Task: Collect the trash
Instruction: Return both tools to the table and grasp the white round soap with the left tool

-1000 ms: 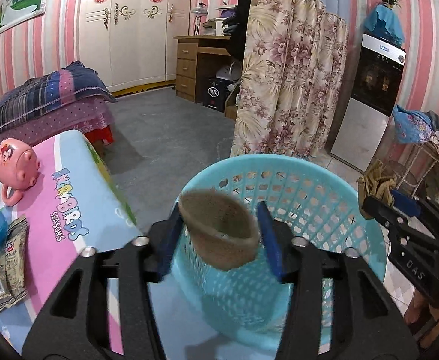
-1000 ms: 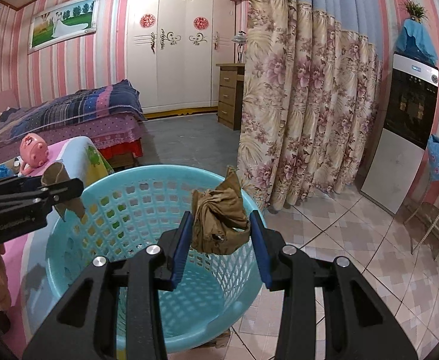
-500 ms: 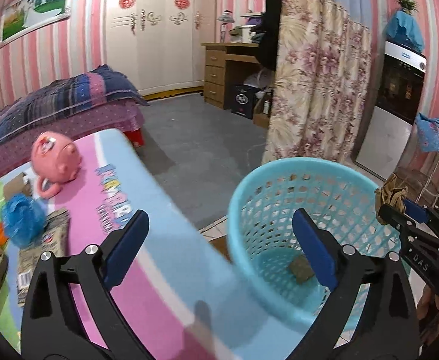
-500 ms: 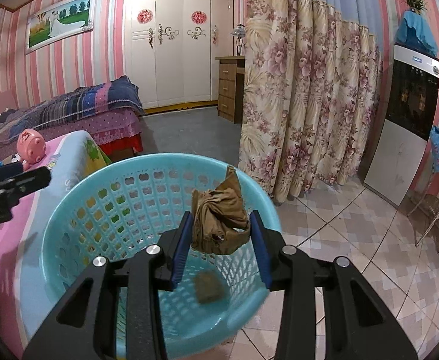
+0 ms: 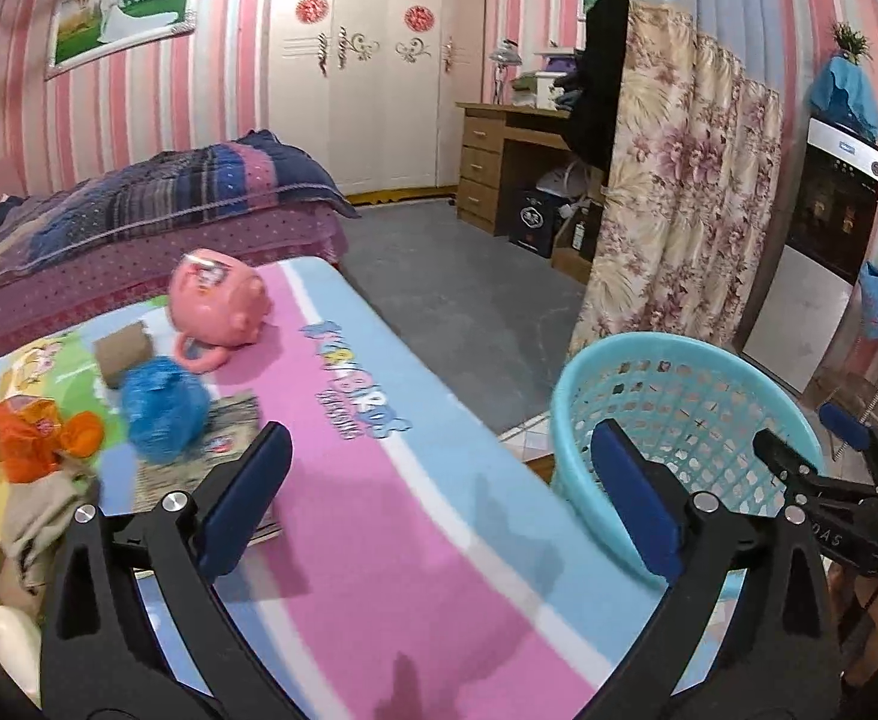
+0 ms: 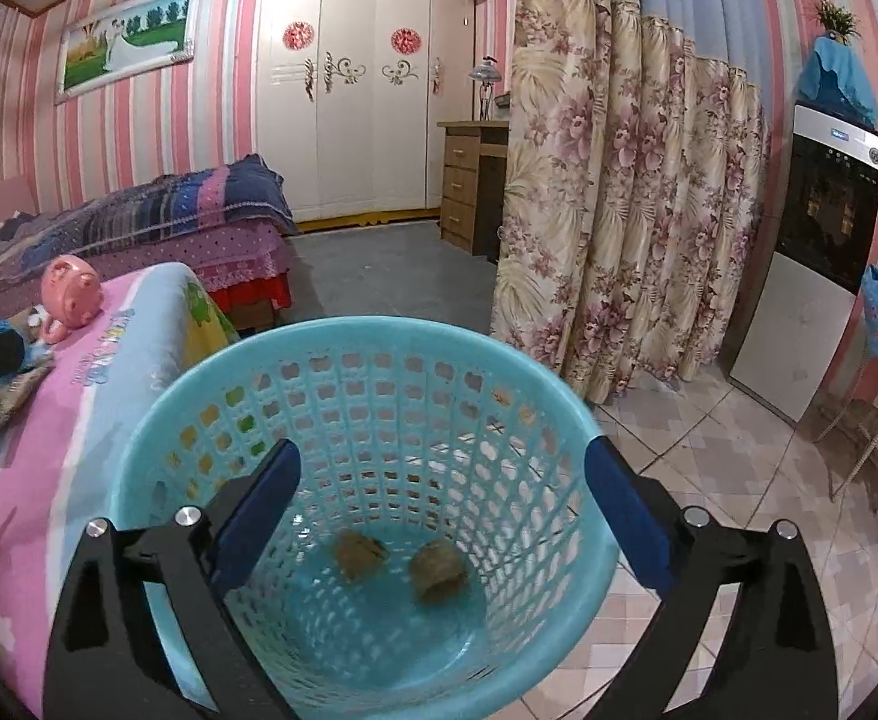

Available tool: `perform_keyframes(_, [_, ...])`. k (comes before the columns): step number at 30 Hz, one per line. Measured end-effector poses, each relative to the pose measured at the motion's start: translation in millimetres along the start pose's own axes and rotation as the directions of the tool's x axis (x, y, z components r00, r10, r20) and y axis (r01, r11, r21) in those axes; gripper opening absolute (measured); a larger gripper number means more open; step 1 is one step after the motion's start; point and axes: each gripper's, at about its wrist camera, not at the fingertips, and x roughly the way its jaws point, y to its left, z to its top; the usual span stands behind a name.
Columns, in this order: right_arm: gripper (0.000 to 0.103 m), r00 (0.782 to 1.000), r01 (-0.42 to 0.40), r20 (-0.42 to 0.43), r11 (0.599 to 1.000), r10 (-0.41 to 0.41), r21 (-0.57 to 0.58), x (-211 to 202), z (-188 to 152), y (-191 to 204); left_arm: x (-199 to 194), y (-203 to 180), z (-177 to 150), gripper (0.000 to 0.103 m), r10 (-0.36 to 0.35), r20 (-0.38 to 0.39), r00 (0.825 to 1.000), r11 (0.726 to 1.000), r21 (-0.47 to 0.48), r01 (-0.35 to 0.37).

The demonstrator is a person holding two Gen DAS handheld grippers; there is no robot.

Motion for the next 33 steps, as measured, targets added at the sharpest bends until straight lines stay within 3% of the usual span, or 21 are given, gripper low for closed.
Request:
perform_keyframes(8, [0.096, 0.997, -0.076, 0.032, 0.997, 0.076, -0.007, -26, 3, 37, -53, 46, -9, 0.097, 0.097, 0.018, 0.995, 0.994, -0.051, -0.096])
perform_keyframes(19, [0.097, 0.968, -0.242, 0.045, 0.967, 0.246, -0.084, -62, 4, 132, -111, 138, -49, 0.097, 0.292, -0.015, 0.956, 0.946, -0.144, -0.291])
perform_keyframes(27, [0.097, 0.952, -0.287, 0.042, 0.930, 0.304, -0.229, -91, -2, 189, -123, 181, -79, 0.097, 0.338, -0.071, 0.938, 0.915, -0.209, -0.345])
perform_keyframes(33, [0.097, 0.958, -0.267, 0.027, 0.924, 0.285, -0.273, -86, -18, 201, -115, 198, -99, 0.097, 0.346, -0.127, 0.929, 0.903, -0.224, -0.367])
